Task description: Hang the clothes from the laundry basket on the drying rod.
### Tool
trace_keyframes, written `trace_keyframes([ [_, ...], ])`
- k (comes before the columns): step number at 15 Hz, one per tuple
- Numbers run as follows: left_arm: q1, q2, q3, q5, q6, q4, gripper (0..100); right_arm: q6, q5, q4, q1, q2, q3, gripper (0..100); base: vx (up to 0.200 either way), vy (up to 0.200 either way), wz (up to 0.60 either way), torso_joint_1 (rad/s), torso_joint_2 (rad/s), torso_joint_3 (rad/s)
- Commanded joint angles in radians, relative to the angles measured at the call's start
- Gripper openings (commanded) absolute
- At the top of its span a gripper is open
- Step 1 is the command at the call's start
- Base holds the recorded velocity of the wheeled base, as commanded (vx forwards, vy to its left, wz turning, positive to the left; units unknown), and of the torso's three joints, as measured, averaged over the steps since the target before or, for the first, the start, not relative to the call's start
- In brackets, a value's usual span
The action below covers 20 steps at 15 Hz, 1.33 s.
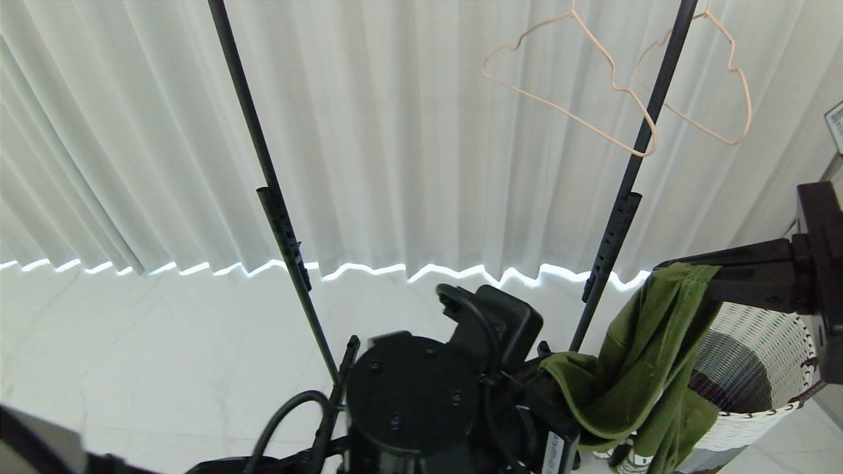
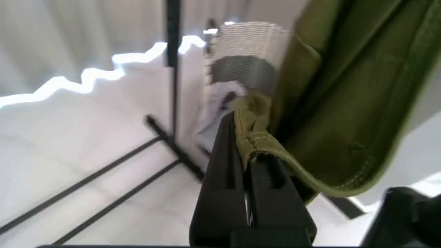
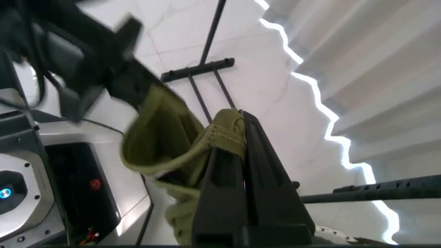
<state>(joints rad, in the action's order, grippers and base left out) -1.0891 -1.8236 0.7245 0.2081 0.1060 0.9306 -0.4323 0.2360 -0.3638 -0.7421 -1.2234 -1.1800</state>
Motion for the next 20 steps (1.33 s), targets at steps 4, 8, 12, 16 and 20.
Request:
trace_keyframes([
  [4,0.009,0.325,-0.146,0.146,-0.029,-0.142,0,0.000,-0.009,0.011,-0.054,-0.011,-0.009,0,0.000,0.000,0.00,0.000,0.00,0.000],
  [8,0.107,0.632,-0.036,0.205,-0.144,-0.707,0,0.000,-0.161,0.121,-0.103,-0.016,0.002,0,0.000,0.000,0.00,0.000,0.00,0.000],
  [12,0.201,0.659,0.351,0.258,-0.147,-0.980,0,0.001,-0.247,0.295,-0.105,-0.022,-0.006,0,0.000,0.000,0.00,0.000,0.00,0.000],
  [16,0.196,0.586,0.586,0.410,-0.223,-1.015,0,0.000,-0.302,0.375,-0.105,-0.018,-0.063,0,0.000,0.000,0.00,0.000,0.00,0.000],
  [20,0.075,0.580,0.595,0.519,-0.281,-1.009,0,0.000,-0.325,0.375,-0.105,-0.018,-0.125,0,0.000,0.000,0.00,0.000,0.00,0.000],
])
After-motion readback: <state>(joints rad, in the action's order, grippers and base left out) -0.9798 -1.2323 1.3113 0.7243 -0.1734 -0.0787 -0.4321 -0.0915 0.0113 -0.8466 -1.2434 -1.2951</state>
